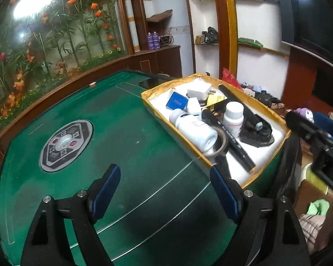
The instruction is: Organize rigid objects
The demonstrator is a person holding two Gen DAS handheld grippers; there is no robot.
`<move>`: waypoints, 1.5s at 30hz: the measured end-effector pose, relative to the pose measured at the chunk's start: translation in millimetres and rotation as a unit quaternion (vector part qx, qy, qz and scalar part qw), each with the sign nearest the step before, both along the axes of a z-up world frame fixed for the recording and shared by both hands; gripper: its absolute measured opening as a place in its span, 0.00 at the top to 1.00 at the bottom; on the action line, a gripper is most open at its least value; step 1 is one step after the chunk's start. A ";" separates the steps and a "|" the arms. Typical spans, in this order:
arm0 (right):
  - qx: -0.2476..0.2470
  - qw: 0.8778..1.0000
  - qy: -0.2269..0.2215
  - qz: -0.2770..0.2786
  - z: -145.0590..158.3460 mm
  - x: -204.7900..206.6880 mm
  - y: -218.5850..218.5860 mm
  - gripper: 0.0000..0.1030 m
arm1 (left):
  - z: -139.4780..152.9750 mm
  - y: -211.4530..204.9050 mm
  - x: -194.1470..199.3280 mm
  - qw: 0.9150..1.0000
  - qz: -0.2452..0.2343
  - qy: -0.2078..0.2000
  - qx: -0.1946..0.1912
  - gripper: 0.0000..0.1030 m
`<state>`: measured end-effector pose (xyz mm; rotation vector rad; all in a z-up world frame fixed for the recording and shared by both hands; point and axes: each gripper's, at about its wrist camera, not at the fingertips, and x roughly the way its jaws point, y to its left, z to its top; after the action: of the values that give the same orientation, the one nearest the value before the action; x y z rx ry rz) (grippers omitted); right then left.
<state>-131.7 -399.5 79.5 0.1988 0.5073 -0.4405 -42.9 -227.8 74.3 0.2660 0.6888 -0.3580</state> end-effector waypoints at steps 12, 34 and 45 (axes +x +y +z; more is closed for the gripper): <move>-0.002 1.000 0.000 -0.009 -2.9 -0.7 0.2 0.24 | -1.9 2.0 -7.6 1.000 -0.004 -0.012 0.012 0.19; -0.003 1.000 0.018 0.007 -11.1 8.8 11.2 0.24 | -4.4 -0.6 -11.2 0.999 0.004 -0.026 0.034 0.19; -0.003 1.000 0.023 0.019 -13.1 12.2 14.2 0.24 | -6.2 -1.4 -11.7 0.998 0.008 -0.032 0.047 0.19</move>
<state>-119.6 -385.3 66.4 0.1731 0.5539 -0.4106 -54.6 -229.1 68.1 0.3590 0.6459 -0.3017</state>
